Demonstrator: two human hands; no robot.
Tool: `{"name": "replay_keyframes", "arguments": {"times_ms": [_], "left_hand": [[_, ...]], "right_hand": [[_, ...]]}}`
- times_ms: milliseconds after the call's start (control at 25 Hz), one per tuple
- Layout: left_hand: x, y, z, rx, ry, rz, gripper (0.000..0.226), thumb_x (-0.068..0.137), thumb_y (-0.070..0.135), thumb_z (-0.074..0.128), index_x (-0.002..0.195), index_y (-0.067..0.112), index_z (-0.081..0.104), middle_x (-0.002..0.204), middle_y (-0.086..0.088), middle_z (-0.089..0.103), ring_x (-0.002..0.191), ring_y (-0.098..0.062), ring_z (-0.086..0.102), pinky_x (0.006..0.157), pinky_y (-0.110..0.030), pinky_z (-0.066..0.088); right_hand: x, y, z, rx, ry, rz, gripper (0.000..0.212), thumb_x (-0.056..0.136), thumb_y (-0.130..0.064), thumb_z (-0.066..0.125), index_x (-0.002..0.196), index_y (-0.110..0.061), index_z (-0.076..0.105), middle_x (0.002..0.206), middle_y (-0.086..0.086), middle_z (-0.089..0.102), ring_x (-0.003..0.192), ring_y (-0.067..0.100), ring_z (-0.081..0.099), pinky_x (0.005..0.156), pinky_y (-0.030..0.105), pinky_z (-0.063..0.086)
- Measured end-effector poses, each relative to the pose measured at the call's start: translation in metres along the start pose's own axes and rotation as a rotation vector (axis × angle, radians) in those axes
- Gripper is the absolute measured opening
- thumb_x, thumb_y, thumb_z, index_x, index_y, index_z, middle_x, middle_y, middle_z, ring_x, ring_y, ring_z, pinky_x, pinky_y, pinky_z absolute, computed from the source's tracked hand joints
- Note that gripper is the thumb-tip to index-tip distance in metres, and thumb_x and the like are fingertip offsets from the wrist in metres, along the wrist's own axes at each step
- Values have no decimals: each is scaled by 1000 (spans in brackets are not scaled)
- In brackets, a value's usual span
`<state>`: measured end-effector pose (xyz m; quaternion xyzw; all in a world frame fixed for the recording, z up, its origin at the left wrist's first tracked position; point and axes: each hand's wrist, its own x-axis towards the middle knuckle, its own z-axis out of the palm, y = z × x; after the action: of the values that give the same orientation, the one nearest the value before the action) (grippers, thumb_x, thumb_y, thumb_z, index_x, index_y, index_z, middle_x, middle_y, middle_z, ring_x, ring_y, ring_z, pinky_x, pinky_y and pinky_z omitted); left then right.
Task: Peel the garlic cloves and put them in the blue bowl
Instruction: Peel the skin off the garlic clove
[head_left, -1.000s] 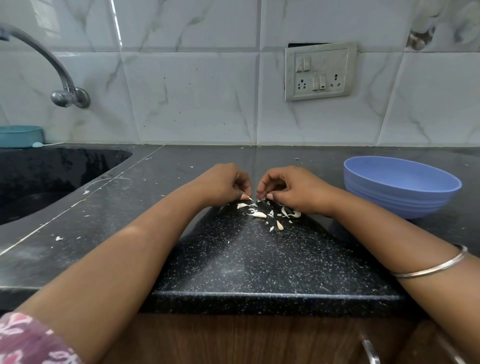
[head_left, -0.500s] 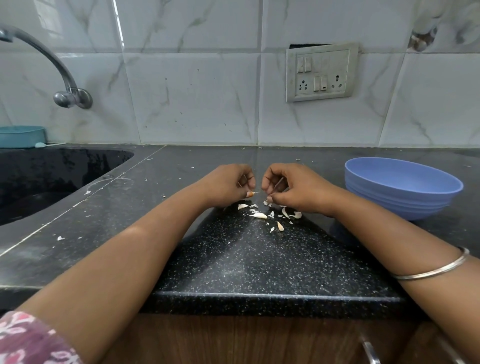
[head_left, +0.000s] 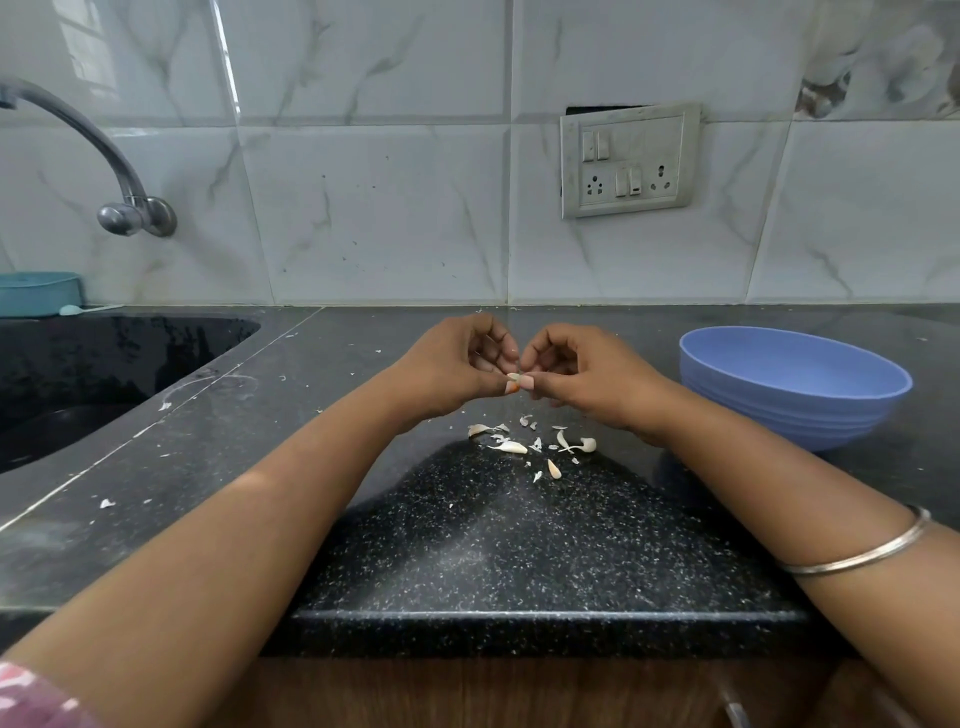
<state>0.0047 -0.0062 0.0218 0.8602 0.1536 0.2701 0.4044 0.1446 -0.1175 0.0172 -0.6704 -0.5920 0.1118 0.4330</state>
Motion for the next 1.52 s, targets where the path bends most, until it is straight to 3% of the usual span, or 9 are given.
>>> {"name": "replay_keyframes", "arguments": {"times_ms": [240, 360, 520, 680, 880, 1000, 1160, 1520], "left_hand": [[0, 0, -2, -215, 42, -42, 19, 82, 4, 70, 98, 8, 61, 89, -9, 67, 79, -14, 66, 78, -25, 53], [-1, -1, -1, -174, 80, -77, 17, 85, 19, 67, 97, 7, 65, 88, -9, 71, 76, -13, 69, 71, -23, 51], [-2, 2, 0, -159, 75, -39, 20, 81, 17, 72, 100, 12, 68, 91, -11, 73, 77, -13, 69, 70, -21, 52], [-3, 2, 1, -127, 96, 13, 11, 81, 14, 72, 92, 15, 72, 87, -12, 72, 73, -8, 64, 69, -21, 50], [-3, 2, 3, -154, 105, 57, 11, 75, 15, 76, 86, 13, 72, 88, -14, 73, 79, -13, 64, 76, -25, 53], [0, 0, 4, -117, 132, 58, 7, 77, 11, 75, 82, 11, 70, 82, -12, 72, 76, -14, 66, 77, -29, 55], [0, -1, 4, -88, 131, 52, 6, 80, 11, 73, 83, 11, 68, 78, -14, 71, 72, -14, 69, 73, -29, 57], [-1, 1, 3, -51, 148, 56, 5, 81, 8, 71, 86, 7, 70, 78, -16, 72, 72, -16, 68, 73, -29, 58]], "right_hand": [[-3, -3, -4, 374, 36, 78, 12, 83, -4, 69, 89, -11, 61, 79, 6, 62, 69, 8, 65, 60, 19, 52], [-5, -5, -7, 491, 53, 127, 13, 83, -6, 68, 90, -13, 60, 81, 5, 66, 73, 10, 67, 61, 20, 53], [-6, -6, -7, 576, 46, 169, 14, 85, -5, 67, 90, -15, 59, 80, 2, 68, 74, 10, 68, 61, 20, 53], [-7, -7, -5, 573, 22, 185, 16, 84, -3, 67, 90, -14, 57, 83, 5, 68, 72, 10, 68, 60, 20, 52], [-8, -7, -3, 495, 13, 186, 21, 78, -11, 75, 88, -14, 58, 82, 4, 66, 73, 10, 67, 59, 19, 52], [-7, -7, -5, 501, 60, 157, 17, 80, -5, 72, 85, -14, 58, 83, 4, 64, 77, 12, 65, 61, 20, 53], [-7, -10, -12, 540, 78, 126, 16, 82, 0, 68, 87, -11, 58, 86, 14, 69, 76, 16, 68, 65, 22, 54], [-7, -11, -12, 496, 69, 86, 20, 81, 4, 68, 89, -8, 53, 78, 16, 66, 69, 15, 69, 62, 20, 54]]}}
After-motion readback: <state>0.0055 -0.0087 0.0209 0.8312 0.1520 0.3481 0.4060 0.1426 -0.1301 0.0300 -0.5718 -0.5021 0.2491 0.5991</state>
